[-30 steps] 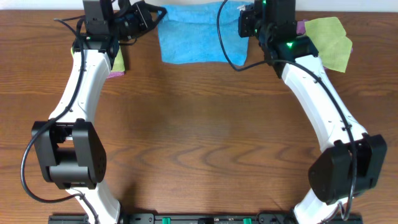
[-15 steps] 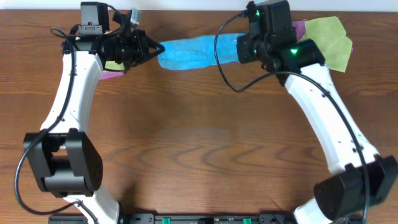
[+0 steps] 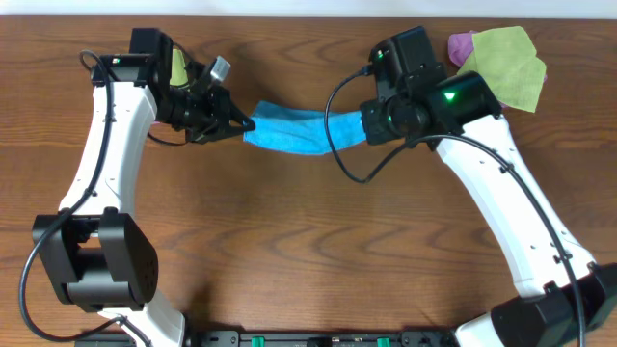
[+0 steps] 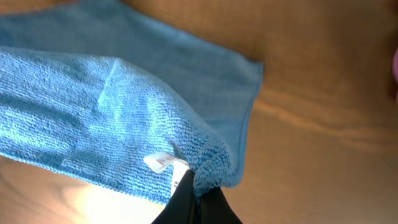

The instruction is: Fold the cloth

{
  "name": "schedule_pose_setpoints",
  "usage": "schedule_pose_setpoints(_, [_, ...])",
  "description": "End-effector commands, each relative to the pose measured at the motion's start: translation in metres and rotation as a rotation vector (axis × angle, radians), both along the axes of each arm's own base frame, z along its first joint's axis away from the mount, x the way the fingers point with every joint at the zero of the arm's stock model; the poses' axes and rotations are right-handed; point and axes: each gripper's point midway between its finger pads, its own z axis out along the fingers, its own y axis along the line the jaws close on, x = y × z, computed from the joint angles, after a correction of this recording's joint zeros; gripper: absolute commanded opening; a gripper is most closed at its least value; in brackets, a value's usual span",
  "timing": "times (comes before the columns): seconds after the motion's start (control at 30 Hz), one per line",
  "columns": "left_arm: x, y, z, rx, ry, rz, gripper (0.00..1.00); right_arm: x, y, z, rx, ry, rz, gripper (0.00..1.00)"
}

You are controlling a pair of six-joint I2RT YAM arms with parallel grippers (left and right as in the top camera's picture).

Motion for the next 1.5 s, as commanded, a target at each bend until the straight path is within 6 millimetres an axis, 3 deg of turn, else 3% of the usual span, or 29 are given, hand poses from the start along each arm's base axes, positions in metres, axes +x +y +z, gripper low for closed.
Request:
schedule_pose_setpoints(0.0, [-0.008, 0.001, 0.007, 0.009, -0.065, -0.064, 0.06, -0.011, 0.002, 0.004, 0.017, 0.014, -0.036, 0.02])
schedule_pose_setpoints(0.2, [-0.032, 0.001, -0.008, 0.008, -0.01, -0.082, 0.06, -0.038, -0.004, -0.006, 0.03, 0.046, -0.066, 0.01])
schedule_pose_setpoints(0.33, [-0.058, 0.001, -0.024, 0.007, 0.003, -0.078, 0.06, -0.063, -0.009, -0.011, 0.057, 0.024, -0.066, 0.02])
schedule_pose_setpoints(0.5, [-0.096, 0.001, -0.049, 0.005, 0.046, -0.055, 0.06, -0.089, -0.014, -0.031, 0.098, 0.043, -0.088, 0.02])
schedule_pose_setpoints(0.9, [-0.173, 0.0, -0.123, -0.003, 0.187, -0.044, 0.06, -0.152, -0.01, -0.141, 0.144, 0.218, -0.159, 0.01])
schedule_pose_setpoints(1.13, [-0.212, -0.001, -0.158, -0.005, 0.265, -0.043, 0.06, -0.178, -0.013, -0.174, 0.122, 0.284, -0.199, 0.02])
schedule_pose_setpoints(1.3, [-0.212, -0.001, -0.159, -0.012, 0.278, -0.025, 0.06, -0.18, -0.012, -0.175, 0.112, 0.273, -0.207, 0.01])
schedule_pose_setpoints(1.47, [-0.199, -0.001, -0.161, -0.009, 0.314, 0.062, 0.06, -0.161, -0.014, -0.16, 0.136, 0.151, -0.239, 0.01])
